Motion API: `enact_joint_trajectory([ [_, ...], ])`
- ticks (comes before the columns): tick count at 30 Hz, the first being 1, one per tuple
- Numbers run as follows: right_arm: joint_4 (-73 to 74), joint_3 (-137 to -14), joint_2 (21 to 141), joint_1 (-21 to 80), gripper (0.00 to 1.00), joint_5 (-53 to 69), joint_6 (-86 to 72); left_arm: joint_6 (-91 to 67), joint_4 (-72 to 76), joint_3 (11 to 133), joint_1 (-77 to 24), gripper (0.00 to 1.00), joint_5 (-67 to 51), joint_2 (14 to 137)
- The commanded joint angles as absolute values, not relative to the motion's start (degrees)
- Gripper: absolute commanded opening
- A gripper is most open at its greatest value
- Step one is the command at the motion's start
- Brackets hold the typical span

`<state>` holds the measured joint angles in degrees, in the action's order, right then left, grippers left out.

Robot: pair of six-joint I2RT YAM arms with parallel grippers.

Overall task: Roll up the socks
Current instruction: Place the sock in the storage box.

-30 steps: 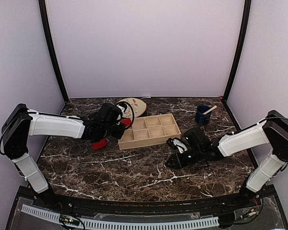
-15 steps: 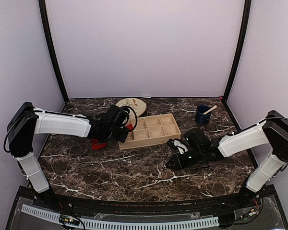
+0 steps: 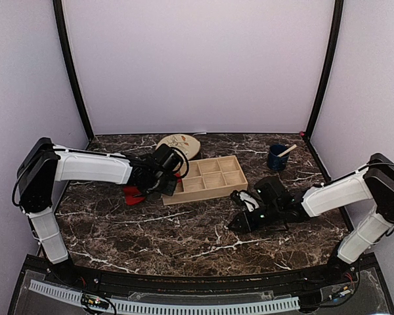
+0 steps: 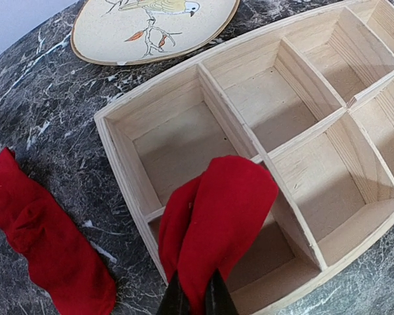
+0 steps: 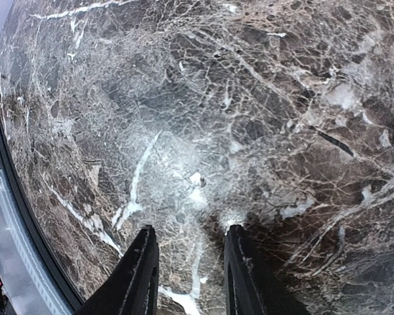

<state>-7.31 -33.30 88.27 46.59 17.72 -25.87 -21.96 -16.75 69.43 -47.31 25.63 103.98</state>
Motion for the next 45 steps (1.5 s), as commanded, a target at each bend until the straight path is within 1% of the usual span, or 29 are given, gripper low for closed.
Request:
enact_joint_trajectory([
  [1, -8.92, -32.52, 86.85, 46.20, 0.32, 17.73, -26.11, -26.17, -21.44, 71.52, -47.37, 0.00, 26.67, 105.00],
  [15, -9.23, -31.95, 83.69, 46.31, 0.34, 18.28, -27.37, -31.62, -29.05, 76.47, -47.30, 0.00, 23.99, 109.31],
  [26, -6.02, -33.42, 79.97, 47.15, 0.34, 15.30, -26.60, -35.02, -34.91, 80.39, -47.11, 0.00, 21.19, 114.15],
  [32, -6.38, -33.60, 79.43, 47.15, 0.35, 15.76, -25.55, -36.49, -38.83, 82.77, -46.87, 0.00, 20.31, 116.42],
  [39, -7.36, -33.77, 79.77, 47.11, 0.35, 16.83, -25.01, -37.01, -43.18, 86.74, -46.37, 0.00, 17.57, 119.15],
  [45, -6.63, -33.75, 79.37, 47.14, 0.35, 16.52, -23.86, -36.11, -47.69, 89.50, -45.97, 0.00, 13.02, 120.64],
])
